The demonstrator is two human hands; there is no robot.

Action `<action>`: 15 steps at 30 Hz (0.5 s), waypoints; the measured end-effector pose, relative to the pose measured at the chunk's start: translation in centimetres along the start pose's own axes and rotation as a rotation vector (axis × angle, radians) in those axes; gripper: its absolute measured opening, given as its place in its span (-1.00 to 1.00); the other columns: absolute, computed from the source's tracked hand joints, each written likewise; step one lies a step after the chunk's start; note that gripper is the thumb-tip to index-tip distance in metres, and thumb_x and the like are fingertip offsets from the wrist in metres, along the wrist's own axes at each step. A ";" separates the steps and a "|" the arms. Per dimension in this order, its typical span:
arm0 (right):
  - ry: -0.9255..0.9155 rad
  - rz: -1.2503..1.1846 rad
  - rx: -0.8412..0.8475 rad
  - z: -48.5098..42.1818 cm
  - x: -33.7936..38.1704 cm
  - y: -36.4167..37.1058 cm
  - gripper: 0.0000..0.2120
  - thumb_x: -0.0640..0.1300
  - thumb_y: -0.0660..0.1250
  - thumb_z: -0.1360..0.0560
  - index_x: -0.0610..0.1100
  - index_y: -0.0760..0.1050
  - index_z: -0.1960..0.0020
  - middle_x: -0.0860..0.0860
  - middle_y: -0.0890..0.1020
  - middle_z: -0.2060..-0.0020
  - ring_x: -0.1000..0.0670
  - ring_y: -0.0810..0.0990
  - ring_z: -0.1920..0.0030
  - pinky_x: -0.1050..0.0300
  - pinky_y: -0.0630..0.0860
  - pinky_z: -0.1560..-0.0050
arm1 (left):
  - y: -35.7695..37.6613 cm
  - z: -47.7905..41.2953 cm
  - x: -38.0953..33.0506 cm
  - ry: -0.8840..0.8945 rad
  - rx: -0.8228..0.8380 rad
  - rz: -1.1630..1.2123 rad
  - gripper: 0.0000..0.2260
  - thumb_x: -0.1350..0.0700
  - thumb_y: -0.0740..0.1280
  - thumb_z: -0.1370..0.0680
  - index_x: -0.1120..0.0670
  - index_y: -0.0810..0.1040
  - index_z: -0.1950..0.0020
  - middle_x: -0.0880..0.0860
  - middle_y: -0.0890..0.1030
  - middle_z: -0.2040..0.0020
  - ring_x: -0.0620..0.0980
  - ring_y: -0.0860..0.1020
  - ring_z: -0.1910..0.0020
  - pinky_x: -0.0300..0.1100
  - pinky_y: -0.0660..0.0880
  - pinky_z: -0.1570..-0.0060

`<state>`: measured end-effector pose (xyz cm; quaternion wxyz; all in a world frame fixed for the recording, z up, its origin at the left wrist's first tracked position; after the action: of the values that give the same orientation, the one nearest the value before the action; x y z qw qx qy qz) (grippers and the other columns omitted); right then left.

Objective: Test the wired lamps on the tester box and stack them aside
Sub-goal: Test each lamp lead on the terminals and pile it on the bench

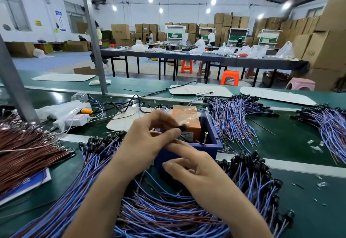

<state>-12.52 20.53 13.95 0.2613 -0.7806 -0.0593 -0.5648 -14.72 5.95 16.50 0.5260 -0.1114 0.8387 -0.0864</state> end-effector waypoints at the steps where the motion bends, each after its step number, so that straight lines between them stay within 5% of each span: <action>1: -0.023 -0.016 -0.051 0.0 0.1 0.0 -0.71 -0.13 0.30 -0.57 0.22 0.49 -0.19 0.35 0.55 -0.10 0.23 0.60 0.03 0.34 0.52 0.00 | 0.7 0.2 -0.3 0.008 0.017 0.033 -0.91 0.19 0.44 -0.45 0.04 0.59 0.09 -0.02 0.67 0.15 -0.13 0.62 0.10 -0.32 0.55 0.10; 4: -0.050 -0.160 -0.220 0.1 0.3 -0.8 -0.74 -0.20 0.31 -0.55 0.09 0.58 -0.14 0.16 0.70 0.08 0.16 0.66 0.05 0.31 0.55 0.03 | 1.9 0.3 -0.2 -0.063 0.103 0.103 -0.80 0.00 0.34 -0.46 0.03 0.56 -0.04 -0.02 0.67 0.10 -0.17 0.63 0.17 -0.34 0.54 0.17; 7: -0.013 -0.494 -0.555 0.3 0.0 -2.2 -0.83 -0.20 0.30 -0.53 -0.11 0.64 -0.04 -0.04 0.73 0.14 0.02 0.70 0.09 0.23 0.62 0.07 | 1.9 0.3 0.9 -0.111 0.215 0.029 -0.87 0.10 0.33 -0.54 -0.02 0.58 -0.07 0.01 0.68 0.19 -0.10 0.55 0.39 -0.34 0.42 0.43; 10: 0.029 -0.817 -0.951 0.9 -1.0 -4.5 -0.79 -0.13 0.25 -0.58 -0.16 0.62 0.12 -0.05 0.71 0.22 -0.02 0.68 0.14 0.10 0.64 0.03 | 0.8 0.0 1.9 -0.129 0.293 -0.029 -0.90 0.14 0.35 -0.55 0.01 0.66 0.04 -0.01 0.68 0.25 -0.13 0.42 0.48 -0.42 0.33 0.46; 13: 0.101 -1.036 -1.135 1.9 -2.0 -6.7 -0.80 -0.16 0.21 -0.60 -0.16 0.50 0.17 -0.04 0.64 0.33 -0.06 0.64 0.17 -0.03 0.63 0.02 | -0.9 0.0 2.2 -0.194 0.382 -0.074 -0.90 0.14 0.37 -0.53 0.01 0.68 0.11 0.01 0.68 0.27 -0.17 0.42 0.46 -0.39 0.34 0.44; 15: 0.124 -1.054 -1.233 2.6 -2.9 -7.9 -0.85 -0.25 0.24 -0.58 -0.16 0.45 0.17 -0.05 0.61 0.36 -0.04 0.63 0.29 0.05 0.66 0.16 | -2.0 0.1 2.4 -0.249 0.402 -0.106 -0.91 0.15 0.40 -0.51 0.01 0.69 0.14 0.03 0.68 0.28 -0.20 0.46 0.45 -0.41 0.37 0.43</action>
<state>-14.42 29.14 13.37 -0.5130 -0.6208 -0.0828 -0.5870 -15.46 3.39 14.93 0.6316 -0.0580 0.7264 -0.2646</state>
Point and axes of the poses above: each hand's wrist, its own z-axis away from the middle knuckle, its own y-axis out of the palm, x = y × z, the point moved 1 cm from there along -z, towards the middle knuckle
